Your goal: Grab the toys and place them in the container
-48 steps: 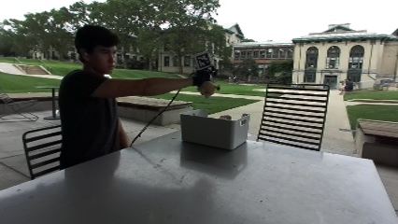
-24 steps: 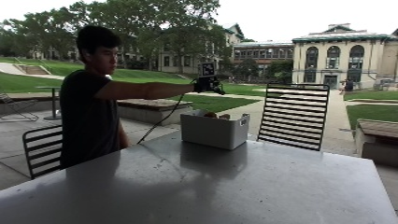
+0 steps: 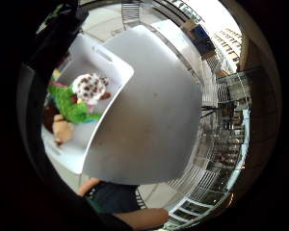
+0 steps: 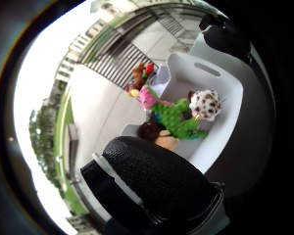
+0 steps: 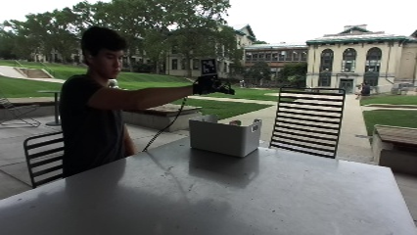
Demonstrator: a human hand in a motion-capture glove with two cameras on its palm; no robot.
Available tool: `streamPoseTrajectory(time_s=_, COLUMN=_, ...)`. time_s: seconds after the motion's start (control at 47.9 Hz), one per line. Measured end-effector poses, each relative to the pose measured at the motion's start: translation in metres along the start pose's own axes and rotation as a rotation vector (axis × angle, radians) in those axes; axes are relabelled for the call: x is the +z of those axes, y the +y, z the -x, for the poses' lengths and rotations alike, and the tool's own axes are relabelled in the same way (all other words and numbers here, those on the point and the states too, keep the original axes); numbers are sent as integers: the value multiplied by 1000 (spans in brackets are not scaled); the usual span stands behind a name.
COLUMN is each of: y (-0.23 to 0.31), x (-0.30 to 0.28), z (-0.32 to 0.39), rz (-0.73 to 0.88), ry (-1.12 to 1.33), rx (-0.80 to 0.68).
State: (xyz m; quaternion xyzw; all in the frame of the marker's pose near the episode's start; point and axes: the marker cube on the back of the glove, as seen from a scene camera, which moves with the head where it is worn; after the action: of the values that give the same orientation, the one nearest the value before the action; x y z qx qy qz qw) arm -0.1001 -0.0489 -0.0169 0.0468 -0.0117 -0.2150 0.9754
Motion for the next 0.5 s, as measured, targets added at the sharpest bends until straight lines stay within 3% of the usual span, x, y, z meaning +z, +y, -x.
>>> streamPoseTrajectory(time_s=0.125, y=29, x=-12, z=4, rz=-32, ry=-30, rx=49)
streamPoseTrajectory(time_s=0.209, y=42, x=-10, z=-34, rz=-38, ry=75, rx=211)
streamPoseTrajectory(time_s=0.334, y=68, x=-10, z=-87, rz=-29, ry=43, rx=375)
streamPoseTrajectory(time_s=0.501, y=109, x=3, z=-139, rz=-51, ry=95, rx=464)
